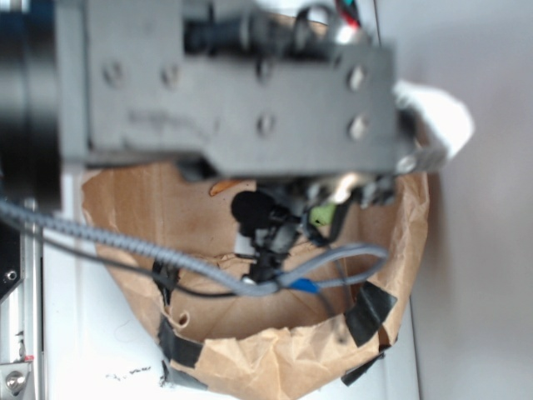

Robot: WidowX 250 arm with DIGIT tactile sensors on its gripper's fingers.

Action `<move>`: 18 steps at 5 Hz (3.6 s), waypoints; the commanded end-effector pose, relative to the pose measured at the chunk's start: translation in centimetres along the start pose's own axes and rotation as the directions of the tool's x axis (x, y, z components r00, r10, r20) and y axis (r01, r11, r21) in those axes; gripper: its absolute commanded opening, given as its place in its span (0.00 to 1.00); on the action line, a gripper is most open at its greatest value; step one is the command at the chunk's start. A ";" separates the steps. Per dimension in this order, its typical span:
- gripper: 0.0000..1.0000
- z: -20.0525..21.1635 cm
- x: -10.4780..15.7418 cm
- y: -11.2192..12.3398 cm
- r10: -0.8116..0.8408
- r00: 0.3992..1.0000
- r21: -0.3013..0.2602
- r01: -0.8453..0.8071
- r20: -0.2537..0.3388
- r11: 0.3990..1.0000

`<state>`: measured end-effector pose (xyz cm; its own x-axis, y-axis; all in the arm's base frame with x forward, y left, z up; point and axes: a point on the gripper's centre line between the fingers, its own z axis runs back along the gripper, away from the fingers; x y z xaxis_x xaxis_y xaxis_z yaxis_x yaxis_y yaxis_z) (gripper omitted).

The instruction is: Grab the shell.

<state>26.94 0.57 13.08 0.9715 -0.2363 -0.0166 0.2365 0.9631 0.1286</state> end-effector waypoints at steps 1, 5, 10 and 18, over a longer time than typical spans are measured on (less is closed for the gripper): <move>1.00 -1.4 1.3 0.1 -0.020 0.999 0.034 0.018 0.039 0.999; 1.00 -3.3 1.0 0.2 -0.031 0.985 -0.040 0.039 0.171 0.998; 1.00 -8.7 5.7 -0.1 0.018 0.995 0.023 -0.020 0.095 1.000; 1.00 -5.4 5.1 3.6 0.168 0.982 0.010 -0.169 0.084 0.986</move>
<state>32.25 3.93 7.10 0.9953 -0.0844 0.0475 0.0774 0.9880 0.1336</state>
